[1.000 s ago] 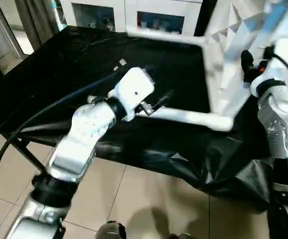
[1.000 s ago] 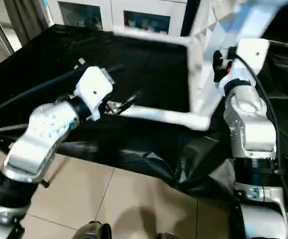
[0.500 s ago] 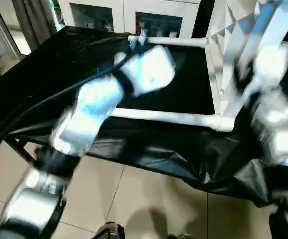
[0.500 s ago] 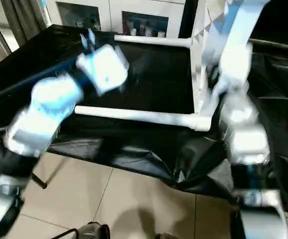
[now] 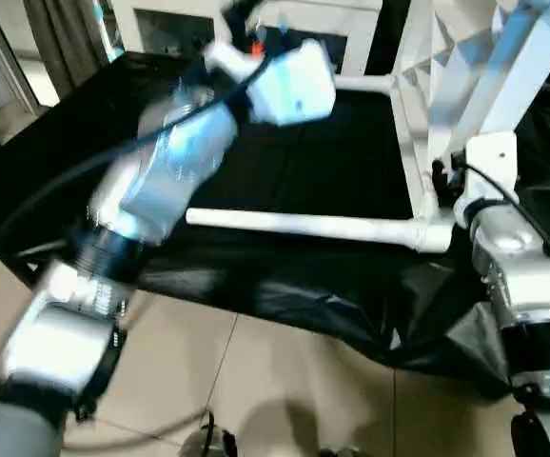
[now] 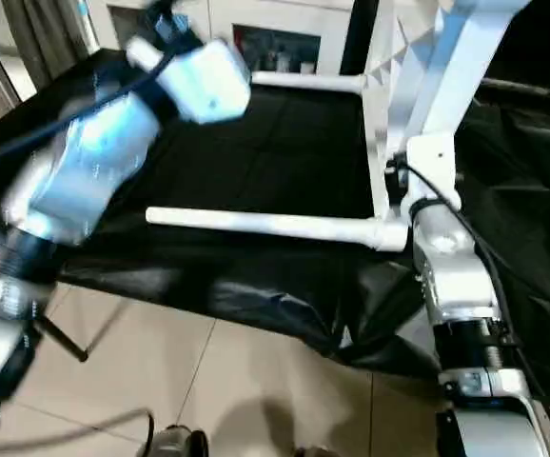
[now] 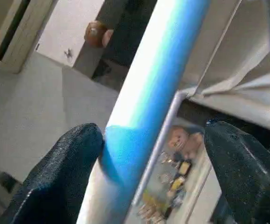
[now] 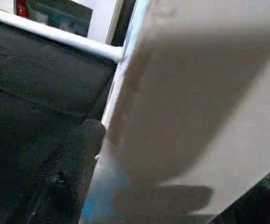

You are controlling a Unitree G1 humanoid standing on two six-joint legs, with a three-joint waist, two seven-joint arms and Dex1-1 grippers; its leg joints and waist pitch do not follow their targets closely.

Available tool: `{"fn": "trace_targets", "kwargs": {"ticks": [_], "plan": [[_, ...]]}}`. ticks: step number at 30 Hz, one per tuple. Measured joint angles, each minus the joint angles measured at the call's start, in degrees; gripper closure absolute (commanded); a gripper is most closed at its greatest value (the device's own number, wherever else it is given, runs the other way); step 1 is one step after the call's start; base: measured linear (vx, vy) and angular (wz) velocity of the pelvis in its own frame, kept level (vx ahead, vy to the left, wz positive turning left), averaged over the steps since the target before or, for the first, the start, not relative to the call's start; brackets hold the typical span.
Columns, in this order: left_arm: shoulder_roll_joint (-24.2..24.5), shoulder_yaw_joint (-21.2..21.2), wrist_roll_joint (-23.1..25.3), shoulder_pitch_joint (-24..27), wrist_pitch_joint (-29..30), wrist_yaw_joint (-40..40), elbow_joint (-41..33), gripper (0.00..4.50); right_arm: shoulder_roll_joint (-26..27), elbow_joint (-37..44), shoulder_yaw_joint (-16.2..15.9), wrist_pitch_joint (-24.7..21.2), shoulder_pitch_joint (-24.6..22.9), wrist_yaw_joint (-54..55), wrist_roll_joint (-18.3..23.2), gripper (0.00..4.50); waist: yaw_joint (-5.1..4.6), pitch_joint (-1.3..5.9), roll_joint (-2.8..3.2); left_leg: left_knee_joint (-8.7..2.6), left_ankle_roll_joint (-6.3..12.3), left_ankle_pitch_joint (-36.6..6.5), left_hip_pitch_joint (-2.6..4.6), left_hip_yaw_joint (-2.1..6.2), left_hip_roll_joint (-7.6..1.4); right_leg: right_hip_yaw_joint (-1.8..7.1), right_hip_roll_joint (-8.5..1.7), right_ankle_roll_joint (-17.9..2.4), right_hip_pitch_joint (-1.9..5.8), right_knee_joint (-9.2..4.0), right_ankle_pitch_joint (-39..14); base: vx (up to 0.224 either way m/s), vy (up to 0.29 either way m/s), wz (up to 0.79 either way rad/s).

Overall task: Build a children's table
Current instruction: Flip table

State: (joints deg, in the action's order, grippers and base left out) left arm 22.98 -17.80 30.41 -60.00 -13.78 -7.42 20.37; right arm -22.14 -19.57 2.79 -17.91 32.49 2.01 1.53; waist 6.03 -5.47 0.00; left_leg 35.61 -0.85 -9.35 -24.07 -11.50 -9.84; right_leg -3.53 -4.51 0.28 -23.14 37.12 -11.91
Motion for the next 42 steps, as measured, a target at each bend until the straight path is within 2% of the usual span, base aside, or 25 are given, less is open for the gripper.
{"fn": "trace_targets", "kwargs": {"ticks": [12, 13, 15, 18, 19, 23, 26, 33, 39, 42], "plan": [[-2.0, 0.1, 2.0, -7.5, -0.6, 6.0, 12.2, 0.47, 1.1, -2.3, 0.0, 1.6, 1.2, 0.0, -1.1, 1.13, 0.5, 0.12, -0.21, 0.04, 0.16, 0.1, -0.03, -0.01, -0.01, -0.01, 0.0, 0.0, -0.01, 0.01, 0.1, 0.0, 0.0, 0.0], [-2.3, 0.2, 1.9, -7.7, -1.0, 6.1, 13.0, 0.65, 1.1, -2.5, 0.0, 2.0, 1.2, -0.1, -1.2, 1.07, 0.5, 0.13, -0.21, 0.04, 0.17, 0.2, -0.03, -0.01, -0.02, -0.02, 0.0, -0.1, -0.01, 0.01, 0.2, 0.0, 0.0, 0.0], [-2.9, 0.3, 1.7, -7.7, -1.4, 6.1, 14.1, 0.83, 1.1, -3.1, 0.0, 2.3, 1.2, -0.3, -1.2, 1.41, 0.5, 0.13, -0.22, 0.04, 0.21, 0.2, -0.03, -0.01, -0.02, -0.02, 0.0, -0.1, -0.01, 0.01, 0.2, 0.0, 0.0, 0.0], [-3.2, 0.6, 0.7, -8.0, -1.9, 6.0, 15.8, 1.05, 1.2, -3.2, 0.2, 2.5, 1.2, -0.8, -1.2, 1.5, 0.5, 0.13, -0.22, 0.04, 0.23, 0.2, -0.04, -0.01, -0.02, -0.03, 0.0, -0.1, -0.02, 0.01, 0.2, 0.0, 0.0, 0.0], [-3.4, 0.6, 0.7, -8.4, -1.9, 6.1, 17.1, 1.26, 1.2, -3.2, 0.2, 2.8, 1.2, -1.1, -1.2, 1.82, 0.47, 0.13, -0.22, 0.05, 0.23, 0.2, -0.04, -0.01, -0.02, -0.03, 0.0, -0.1, -0.02, 0.01, 0.3, 0.0, 0.0, 0.0], [-3.4, 0.7, 0.7, -10.5, -2.4, 6.8, 20.1, 1.39, 1.4, -3.4, 0.7, 3.3, 1.2, -1.3, -0.9, 1.92, 0.46, 0.13, -0.22, 0.05, 0.26, 0.3, -0.03, 0.0, -0.02, -0.03, 0.0, -0.1, -0.02, 0.0, 0.3, 0.0, 0.0, 0.0], [-3.4, 0.7, 0.7, -11.5, -2.7, 6.9, 21.6, 1.72, 1.6, -3.6, 1.0, 3.9, 1.2, -1.3, -0.7, 2.27, 0.46, 0.13, -0.22, 0.05, 0.27, 0.3, -0.04, 0.0, -0.02, -0.03, 0.0, -0.1, -0.02, 0.0, 0.3, 0.0, 0.0, 0.0], [-3.2, 0.7, 1.2, -12.8, -2.9, 6.9, 24.7, 2.04, 1.7, -3.6, 1.4, 4.9, 1.6, -1.4, 0.1, 2.45, 0.51, 0.14, -0.2, 0.05, 0.31, 0.3, -0.03, -0.01, 0.0, -0.03, -0.03, -0.1, -0.02, 0.0, 0.3, 0.0, 0.0, 0.0], [-4.1, 2.4, -1.5, -13.4, -1.8, 2.7, 25.5, 2.12, 1.1, -4.6, 1.7, 5.5, 2.4, -1.9, 0.1, 2.48, 0.62, 0.29, 0.06, 0.04, 0.36, 0.3, -0.04, -0.03, 0.01, -0.03, -0.06, -0.1, -0.02, 0.01, 0.3, 0.0, 0.0, 0.0], [-5.8, 4.8, -5.1, -13.5, 0.8, -0.8, 25.4, 2.12, -1.0, -5.8, 1.7, 5.6, 4.3, -2.8, 0.1, 2.49, 0.79, 0.44, 0.54, 0.03, 0.46, 0.4, -0.04, -0.17, 0.1, -0.04, -0.24, -0.1, -0.04, 0.01, 0.4, 0.0, 0.0, 0.0]]}}
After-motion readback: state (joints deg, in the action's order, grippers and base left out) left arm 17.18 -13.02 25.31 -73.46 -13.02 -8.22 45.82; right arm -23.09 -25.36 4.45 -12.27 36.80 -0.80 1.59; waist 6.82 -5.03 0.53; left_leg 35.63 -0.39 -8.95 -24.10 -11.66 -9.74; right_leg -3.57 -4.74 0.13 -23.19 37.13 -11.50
